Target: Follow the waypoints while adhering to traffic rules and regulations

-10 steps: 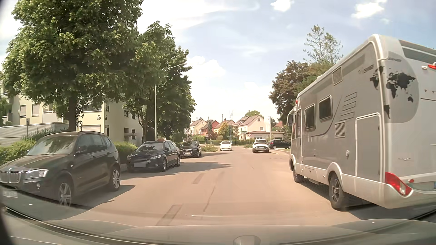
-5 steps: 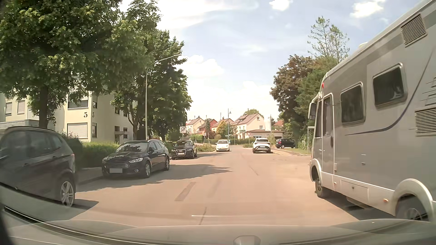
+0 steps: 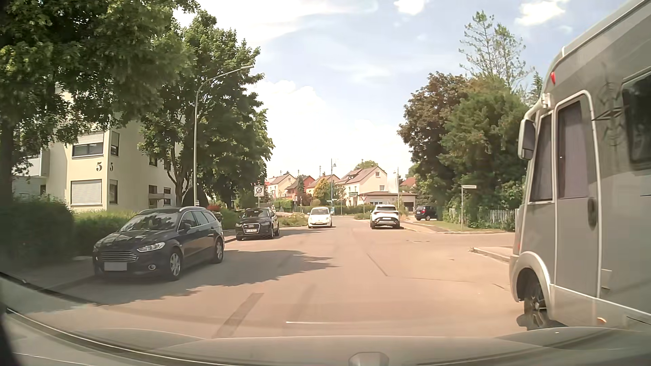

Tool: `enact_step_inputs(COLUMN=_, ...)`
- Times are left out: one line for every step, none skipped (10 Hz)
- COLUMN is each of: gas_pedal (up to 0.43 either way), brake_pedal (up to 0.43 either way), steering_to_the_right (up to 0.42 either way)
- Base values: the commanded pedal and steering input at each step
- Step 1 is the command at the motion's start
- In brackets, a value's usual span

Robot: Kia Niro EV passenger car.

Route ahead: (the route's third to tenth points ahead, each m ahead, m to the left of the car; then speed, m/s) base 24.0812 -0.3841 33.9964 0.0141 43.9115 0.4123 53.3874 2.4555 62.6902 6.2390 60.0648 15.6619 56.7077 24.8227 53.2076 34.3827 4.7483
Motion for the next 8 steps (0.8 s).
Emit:
enact_step_inputs(gas_pedal=0.000, brake_pedal=0.000, steering_to_the_right=0.063)
enact_step_inputs(gas_pedal=0.000, brake_pedal=0.000, steering_to_the_right=0.072)
enact_step_inputs(gas_pedal=0.000, brake_pedal=0.000, steering_to_the_right=0.082)
enact_step_inputs(gas_pedal=0.000, brake_pedal=0.000, steering_to_the_right=0.096)
enact_step_inputs(gas_pedal=0.000, brake_pedal=0.000, steering_to_the_right=0.116)
enact_step_inputs(gas_pedal=0.000, brake_pedal=0.000, steering_to_the_right=0.135)
enact_step_inputs(gas_pedal=0.000, brake_pedal=0.000, steering_to_the_right=0.149)
enact_step_inputs(gas_pedal=0.000, brake_pedal=0.000, steering_to_the_right=0.151)
